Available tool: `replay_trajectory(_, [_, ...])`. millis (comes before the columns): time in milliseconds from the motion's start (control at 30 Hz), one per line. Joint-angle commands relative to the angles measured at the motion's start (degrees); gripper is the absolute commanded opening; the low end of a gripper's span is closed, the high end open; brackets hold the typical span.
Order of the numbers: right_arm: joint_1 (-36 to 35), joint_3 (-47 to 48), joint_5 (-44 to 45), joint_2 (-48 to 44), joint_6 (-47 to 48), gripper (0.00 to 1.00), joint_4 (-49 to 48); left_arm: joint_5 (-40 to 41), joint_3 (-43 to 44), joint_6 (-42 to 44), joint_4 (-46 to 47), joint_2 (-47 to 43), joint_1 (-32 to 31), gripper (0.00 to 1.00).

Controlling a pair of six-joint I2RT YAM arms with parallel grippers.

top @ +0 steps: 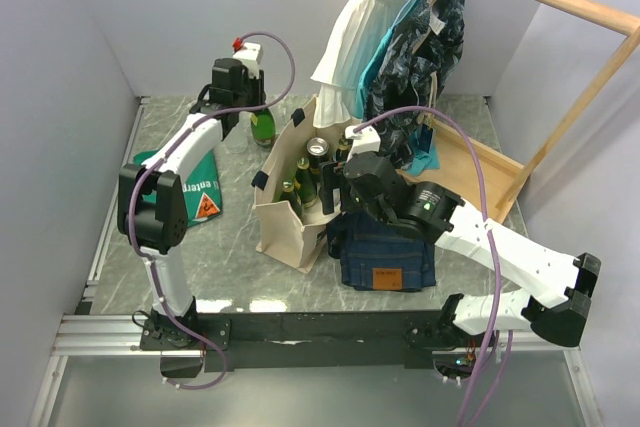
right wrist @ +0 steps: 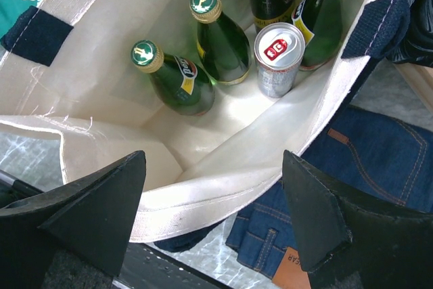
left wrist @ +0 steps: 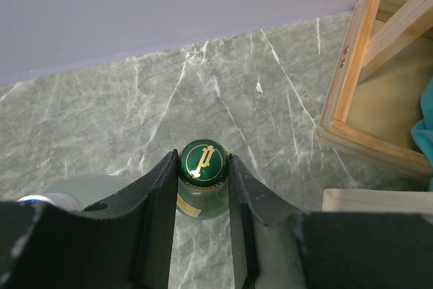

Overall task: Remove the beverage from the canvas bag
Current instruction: Place the drink at the center of the board.

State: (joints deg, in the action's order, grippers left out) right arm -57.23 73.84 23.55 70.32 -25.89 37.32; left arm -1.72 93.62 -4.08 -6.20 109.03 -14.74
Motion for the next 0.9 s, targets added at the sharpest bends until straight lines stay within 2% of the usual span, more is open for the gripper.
replay_trajectory(0, [-0.25, 2.01, 1.50, -0.19, -0.39, 0.88, -0.32, 1.10, 5.43, 0.56, 10.07, -1.02, 0.24, 0.01])
replay_trajectory(867, [-0.25, 1.65, 2.73, -0.98, -0.56, 0.88, 0.21, 1.54, 6.75, 1.09, 7.52, 0.48, 0.24, 0.01])
